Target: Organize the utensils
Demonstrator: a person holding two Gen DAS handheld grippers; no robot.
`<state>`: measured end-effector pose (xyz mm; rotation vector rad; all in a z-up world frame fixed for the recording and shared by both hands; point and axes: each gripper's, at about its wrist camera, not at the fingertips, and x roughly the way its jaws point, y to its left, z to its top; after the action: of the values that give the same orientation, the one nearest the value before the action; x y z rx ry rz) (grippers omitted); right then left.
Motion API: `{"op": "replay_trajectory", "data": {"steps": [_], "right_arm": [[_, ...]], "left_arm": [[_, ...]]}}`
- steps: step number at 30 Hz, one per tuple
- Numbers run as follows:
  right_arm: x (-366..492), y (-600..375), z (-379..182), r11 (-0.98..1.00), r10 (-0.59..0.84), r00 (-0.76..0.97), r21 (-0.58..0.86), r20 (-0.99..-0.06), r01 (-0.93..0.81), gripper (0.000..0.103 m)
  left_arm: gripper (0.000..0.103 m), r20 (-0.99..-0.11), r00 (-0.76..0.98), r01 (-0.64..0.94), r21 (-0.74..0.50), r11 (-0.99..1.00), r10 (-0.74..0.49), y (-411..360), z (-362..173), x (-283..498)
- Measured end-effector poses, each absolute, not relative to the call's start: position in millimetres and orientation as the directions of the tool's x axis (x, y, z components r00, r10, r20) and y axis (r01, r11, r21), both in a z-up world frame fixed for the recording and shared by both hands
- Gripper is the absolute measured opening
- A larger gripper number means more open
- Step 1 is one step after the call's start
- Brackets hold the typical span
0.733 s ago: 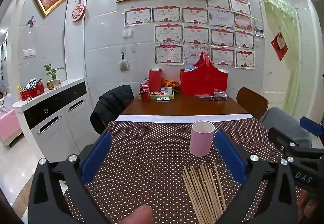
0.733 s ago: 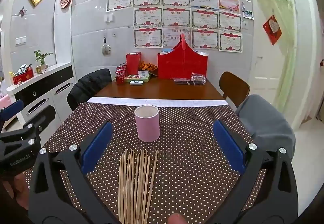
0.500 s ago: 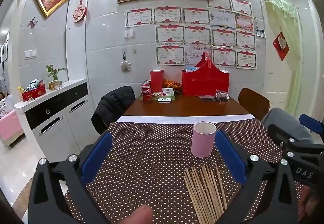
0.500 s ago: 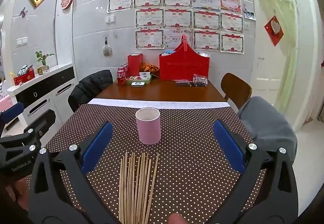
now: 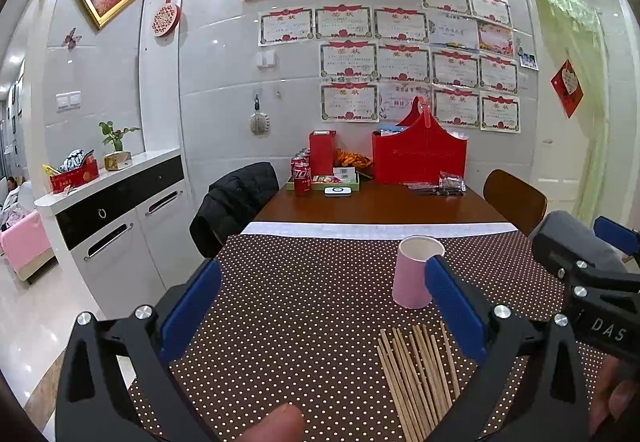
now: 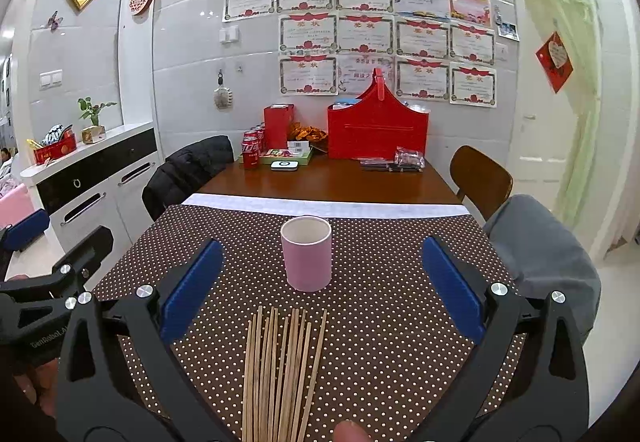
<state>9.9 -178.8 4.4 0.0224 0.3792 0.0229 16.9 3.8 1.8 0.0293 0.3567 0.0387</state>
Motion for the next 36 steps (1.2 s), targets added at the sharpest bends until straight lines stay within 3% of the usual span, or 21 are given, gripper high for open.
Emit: {"op": "replay_trajectory", "data": {"steps": [36], "right_arm": [[9.5,-182.2,9.0,0.999,0.034,0.932,0.039,-0.362,-0.021,0.098]], "left_arm": [[0.1,-0.348,0.936,-0.027,0.042,0.999,0.04,-1.2,-4.8,13.9]]}}
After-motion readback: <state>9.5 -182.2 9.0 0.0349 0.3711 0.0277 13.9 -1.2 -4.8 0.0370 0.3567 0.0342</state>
